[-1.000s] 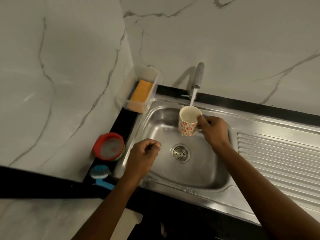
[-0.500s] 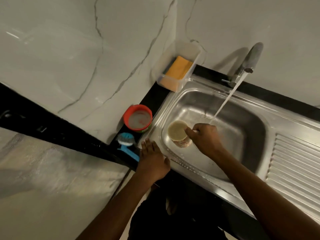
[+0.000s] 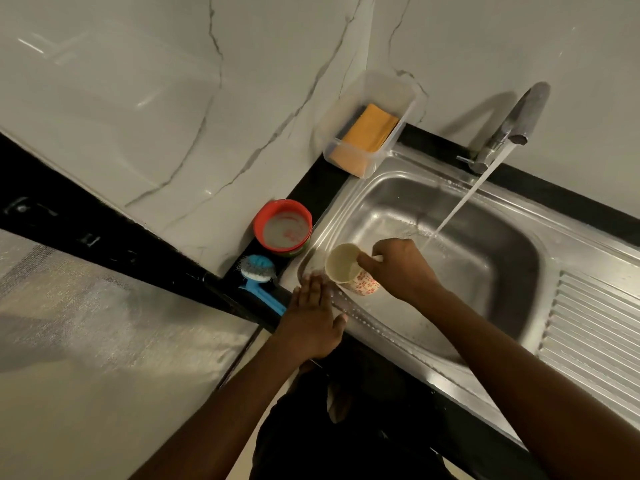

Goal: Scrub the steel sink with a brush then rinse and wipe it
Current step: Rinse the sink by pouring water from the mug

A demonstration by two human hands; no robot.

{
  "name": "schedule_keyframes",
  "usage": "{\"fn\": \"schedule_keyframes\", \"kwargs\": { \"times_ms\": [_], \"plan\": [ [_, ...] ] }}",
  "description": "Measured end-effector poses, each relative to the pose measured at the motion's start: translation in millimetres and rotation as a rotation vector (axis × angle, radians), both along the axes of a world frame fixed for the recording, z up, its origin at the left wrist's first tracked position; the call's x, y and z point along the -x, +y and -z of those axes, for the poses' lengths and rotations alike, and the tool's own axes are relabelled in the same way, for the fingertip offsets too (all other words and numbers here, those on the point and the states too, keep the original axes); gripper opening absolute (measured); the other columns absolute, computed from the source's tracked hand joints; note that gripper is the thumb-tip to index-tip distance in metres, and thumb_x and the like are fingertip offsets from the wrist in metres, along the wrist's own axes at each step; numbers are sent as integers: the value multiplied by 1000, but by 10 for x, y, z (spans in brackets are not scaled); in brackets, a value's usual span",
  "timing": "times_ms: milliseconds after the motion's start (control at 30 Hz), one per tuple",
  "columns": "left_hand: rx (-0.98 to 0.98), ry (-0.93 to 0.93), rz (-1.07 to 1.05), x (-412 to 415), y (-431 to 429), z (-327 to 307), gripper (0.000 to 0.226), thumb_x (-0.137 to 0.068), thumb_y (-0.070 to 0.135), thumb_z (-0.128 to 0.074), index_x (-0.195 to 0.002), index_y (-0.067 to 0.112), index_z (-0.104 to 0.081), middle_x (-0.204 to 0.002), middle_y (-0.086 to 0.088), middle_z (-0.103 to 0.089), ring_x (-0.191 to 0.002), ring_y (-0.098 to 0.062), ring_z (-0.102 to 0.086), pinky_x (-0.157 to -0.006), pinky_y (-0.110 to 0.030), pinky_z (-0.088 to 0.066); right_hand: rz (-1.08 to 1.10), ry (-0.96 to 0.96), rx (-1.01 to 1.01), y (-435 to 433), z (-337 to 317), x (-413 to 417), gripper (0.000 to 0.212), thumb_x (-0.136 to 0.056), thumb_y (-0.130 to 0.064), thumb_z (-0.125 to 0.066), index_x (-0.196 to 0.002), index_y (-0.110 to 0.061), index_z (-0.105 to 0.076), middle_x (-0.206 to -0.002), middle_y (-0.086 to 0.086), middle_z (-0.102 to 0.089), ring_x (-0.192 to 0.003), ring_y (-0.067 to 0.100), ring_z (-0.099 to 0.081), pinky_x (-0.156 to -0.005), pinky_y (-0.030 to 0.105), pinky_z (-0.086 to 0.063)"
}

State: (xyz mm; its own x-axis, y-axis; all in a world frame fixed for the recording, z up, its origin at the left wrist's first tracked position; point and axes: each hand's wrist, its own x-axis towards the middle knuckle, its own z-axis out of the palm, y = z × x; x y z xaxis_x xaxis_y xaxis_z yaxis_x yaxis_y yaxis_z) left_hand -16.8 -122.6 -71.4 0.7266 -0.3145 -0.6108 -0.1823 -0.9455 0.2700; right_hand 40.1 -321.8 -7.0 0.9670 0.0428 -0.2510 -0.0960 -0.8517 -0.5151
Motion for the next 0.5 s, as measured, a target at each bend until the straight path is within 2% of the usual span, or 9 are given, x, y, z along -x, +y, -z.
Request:
{"fn": "schedule_keyframes", "kwargs": {
  "times_ms": [67, 167, 267, 400, 500],
  "plan": [
    [-10, 57, -21, -26, -11, -25, 86, -108, 56, -25, -163, 6, 17, -168, -18, 31, -157, -33, 27, -131, -50, 5, 14, -5, 25, -69, 15, -23, 50, -98, -49, -61, -71, -8, -68, -64, 5, -65, -60, 20, -63, -54, 36, -51],
    [-62, 43, -64, -150, -38, -65, 91, -107, 60, -26, -161, 3, 20, -165, -20, 36, -155, -36, 32, -130, -51, 5, 32, -14, 79, -56, 13, -109, 49, -97, -50, -61, -67, -11, -64, -61, 1, -61, -55, 16, -59, -50, 28, -42],
    [-22, -39, -5, -304, -54, -5, 92, -106, 60, -28, -162, 4, 20, -168, -20, 30, -157, -33, 28, -130, -49, 9, 39, -30, 105, 53, -6, -212, 49, -96, -50, -59, -71, -9, -64, -67, 5, -63, -59, 19, -60, -49, 28, -42],
    [10, -187, 99, -461, -72, 115, 88, -107, 55, -32, -164, -1, 8, -171, -25, 17, -160, -35, 18, -131, -46, 8, 11, -35, 103, 155, -22, -268, 48, -96, -48, -61, -63, -16, -49, -63, 2, -54, -55, 15, -51, -48, 26, -31],
    [3, -236, 95, -419, -86, 149, 89, -106, 55, -30, -164, 0, 11, -170, -24, 24, -159, -35, 21, -130, -46, 11, -6, -10, 63, 29, 4, -237, 47, -96, -47, -63, -65, -12, -58, -63, 4, -59, -55, 17, -55, -49, 27, -38]
  ]
}}
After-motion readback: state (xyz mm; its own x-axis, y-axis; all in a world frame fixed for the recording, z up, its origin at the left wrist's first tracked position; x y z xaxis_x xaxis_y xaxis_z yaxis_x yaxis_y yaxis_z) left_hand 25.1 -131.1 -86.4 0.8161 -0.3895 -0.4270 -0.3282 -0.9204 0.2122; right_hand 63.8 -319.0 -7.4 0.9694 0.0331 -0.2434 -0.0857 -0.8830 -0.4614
